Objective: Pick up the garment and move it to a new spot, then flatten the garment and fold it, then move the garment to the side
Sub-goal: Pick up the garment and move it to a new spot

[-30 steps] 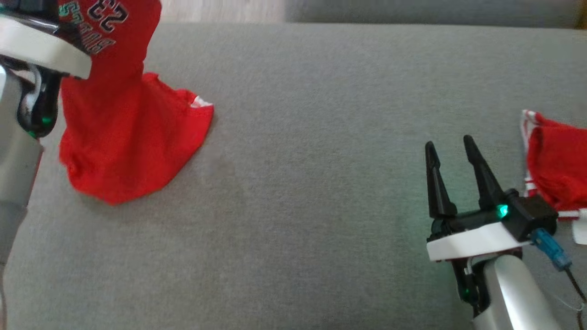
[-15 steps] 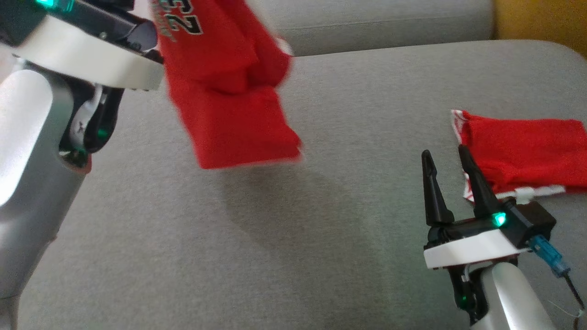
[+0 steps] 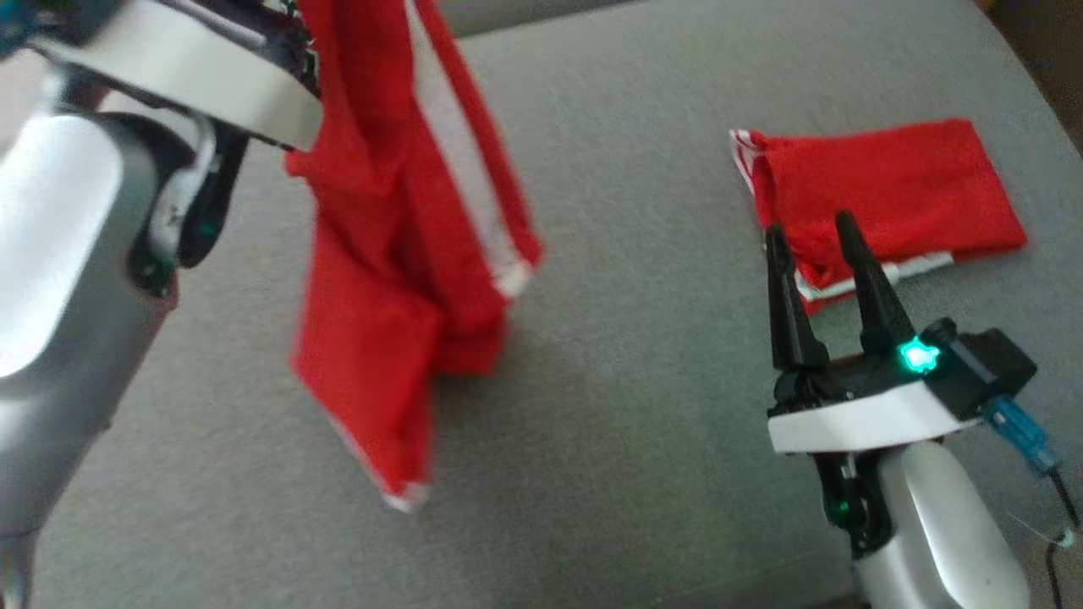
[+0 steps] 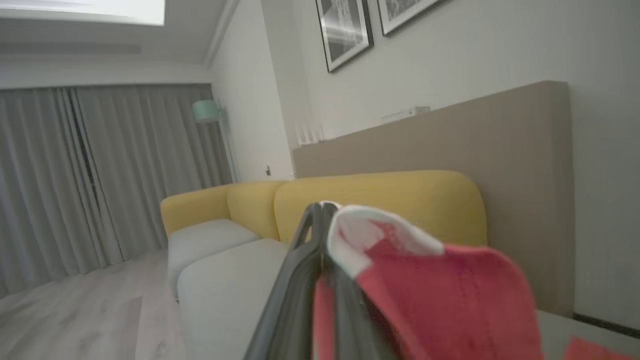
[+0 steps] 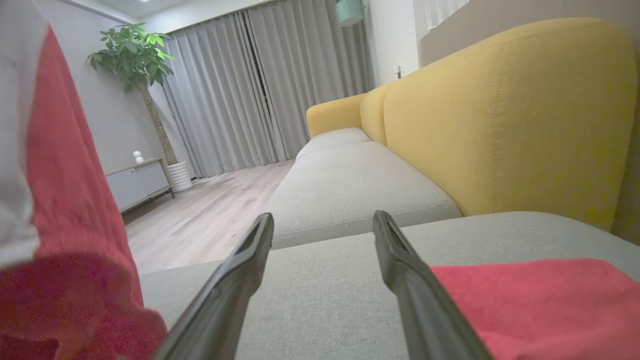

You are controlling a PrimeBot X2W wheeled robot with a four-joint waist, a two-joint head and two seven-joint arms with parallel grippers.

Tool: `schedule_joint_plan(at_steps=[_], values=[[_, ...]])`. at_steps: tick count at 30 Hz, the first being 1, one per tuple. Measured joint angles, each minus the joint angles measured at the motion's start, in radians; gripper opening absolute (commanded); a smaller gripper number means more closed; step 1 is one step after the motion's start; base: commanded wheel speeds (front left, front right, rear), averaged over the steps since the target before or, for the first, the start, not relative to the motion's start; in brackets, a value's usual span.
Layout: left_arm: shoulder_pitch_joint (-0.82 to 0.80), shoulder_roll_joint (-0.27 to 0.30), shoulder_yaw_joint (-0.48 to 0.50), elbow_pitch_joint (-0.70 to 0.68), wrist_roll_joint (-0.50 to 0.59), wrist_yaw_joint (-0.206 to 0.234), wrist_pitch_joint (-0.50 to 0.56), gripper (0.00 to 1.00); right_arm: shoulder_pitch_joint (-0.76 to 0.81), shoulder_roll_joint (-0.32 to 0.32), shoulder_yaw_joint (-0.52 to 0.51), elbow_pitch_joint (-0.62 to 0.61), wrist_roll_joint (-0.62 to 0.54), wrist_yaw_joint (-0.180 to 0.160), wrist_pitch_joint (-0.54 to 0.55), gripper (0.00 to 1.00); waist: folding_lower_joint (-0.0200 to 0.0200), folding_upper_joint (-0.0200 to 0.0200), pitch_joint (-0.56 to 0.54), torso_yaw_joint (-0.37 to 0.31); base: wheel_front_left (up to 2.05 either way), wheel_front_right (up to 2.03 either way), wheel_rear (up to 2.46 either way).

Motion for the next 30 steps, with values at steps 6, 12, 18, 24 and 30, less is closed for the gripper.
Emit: schedule_joint_plan(at_steps=[6,12,18,24,30], values=[[-0.004,-0.089,-0.061,0.154,0.004,-0.05,-0.061,1.0,-0.028,0.0,0.008,-0.009,0.009,0.0,0.0,1.0,0.0001,0.0,0.065,-0.053,0.0,0.0,0.0],[0.037,-0.184,-0.119,0.256,-0.017,-0.098,-0.153,1.0,-0.032,0.0,-0.007,-0.007,0.005,0.0,0.0,1.0,-0.0001,0.0,0.087,-0.05,0.0,0.0,0.0],[0.112,-0.152,-0.082,0.328,-0.018,-0.074,-0.265,1.0,-0.031,0.0,-0.026,0.007,-0.025,0.0,0.0,1.0,-0.0002,0.0,0.058,0.014,0.0,0.0,0.0],[0.287,-0.086,0.002,0.337,-0.039,-0.027,-0.367,1.0,-0.014,0.0,-0.062,0.023,-0.059,0.0,0.0,1.0,-0.0003,0.0,0.013,0.092,0.0,0.0,0.0],[0.567,-0.106,0.133,0.217,-0.023,0.032,-0.379,1.0,0.052,0.0,-0.094,0.042,-0.09,0.0,0.0,1.0,-0.0003,0.0,-0.038,0.174,0.0,0.0,0.0]])
